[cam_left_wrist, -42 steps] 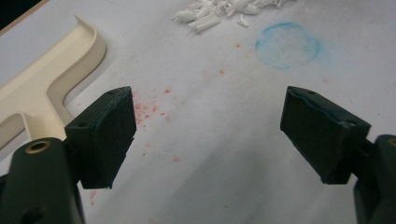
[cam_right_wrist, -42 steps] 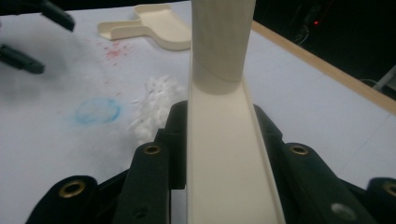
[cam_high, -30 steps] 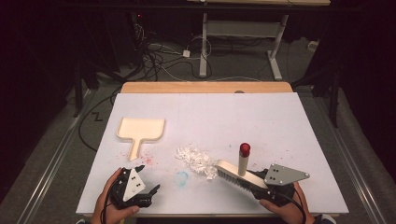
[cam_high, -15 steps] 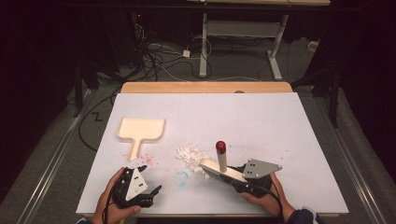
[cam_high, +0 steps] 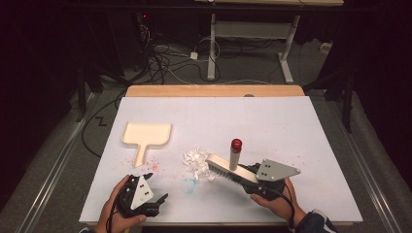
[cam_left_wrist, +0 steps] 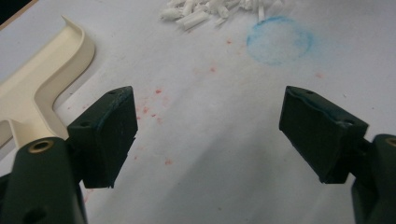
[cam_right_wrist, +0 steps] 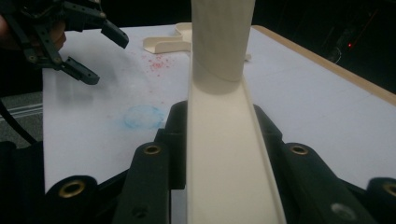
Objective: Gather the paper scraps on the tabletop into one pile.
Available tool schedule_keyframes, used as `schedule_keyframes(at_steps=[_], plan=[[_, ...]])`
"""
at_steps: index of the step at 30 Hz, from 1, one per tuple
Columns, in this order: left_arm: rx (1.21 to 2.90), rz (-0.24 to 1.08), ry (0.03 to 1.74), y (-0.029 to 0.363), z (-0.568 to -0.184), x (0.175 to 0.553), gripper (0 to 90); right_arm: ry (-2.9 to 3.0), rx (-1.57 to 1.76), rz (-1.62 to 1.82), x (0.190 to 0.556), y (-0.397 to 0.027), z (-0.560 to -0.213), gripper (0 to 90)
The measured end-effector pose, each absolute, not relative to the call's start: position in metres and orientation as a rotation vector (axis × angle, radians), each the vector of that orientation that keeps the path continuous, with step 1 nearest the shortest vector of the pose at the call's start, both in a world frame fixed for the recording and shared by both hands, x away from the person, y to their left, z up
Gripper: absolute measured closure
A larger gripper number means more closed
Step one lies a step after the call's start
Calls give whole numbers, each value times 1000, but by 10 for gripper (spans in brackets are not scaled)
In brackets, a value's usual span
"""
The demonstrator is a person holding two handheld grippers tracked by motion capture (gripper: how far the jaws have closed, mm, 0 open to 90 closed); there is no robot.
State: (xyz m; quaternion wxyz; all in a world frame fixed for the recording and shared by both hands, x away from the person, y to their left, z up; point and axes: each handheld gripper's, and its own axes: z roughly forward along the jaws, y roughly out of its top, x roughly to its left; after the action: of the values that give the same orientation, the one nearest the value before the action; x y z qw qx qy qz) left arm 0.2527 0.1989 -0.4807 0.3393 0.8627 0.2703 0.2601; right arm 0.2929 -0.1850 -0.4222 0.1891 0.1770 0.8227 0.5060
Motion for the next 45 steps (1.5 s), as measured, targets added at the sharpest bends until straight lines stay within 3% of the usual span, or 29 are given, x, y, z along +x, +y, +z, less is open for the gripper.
schedule_keyframes(at_steps=[10,19,32,45], plan=[[2257,673,696,195,-481,255,184,2163,729,1320,305,-204,-421,679],[2263,663,705,195,-482,256,184,2085,863,1117,332,-170,-456,680],[2254,661,711,196,-482,254,184,2088,833,1203,323,-114,-456,679],[2252,672,711,196,-481,253,184,2147,796,1252,312,-173,-424,679]])
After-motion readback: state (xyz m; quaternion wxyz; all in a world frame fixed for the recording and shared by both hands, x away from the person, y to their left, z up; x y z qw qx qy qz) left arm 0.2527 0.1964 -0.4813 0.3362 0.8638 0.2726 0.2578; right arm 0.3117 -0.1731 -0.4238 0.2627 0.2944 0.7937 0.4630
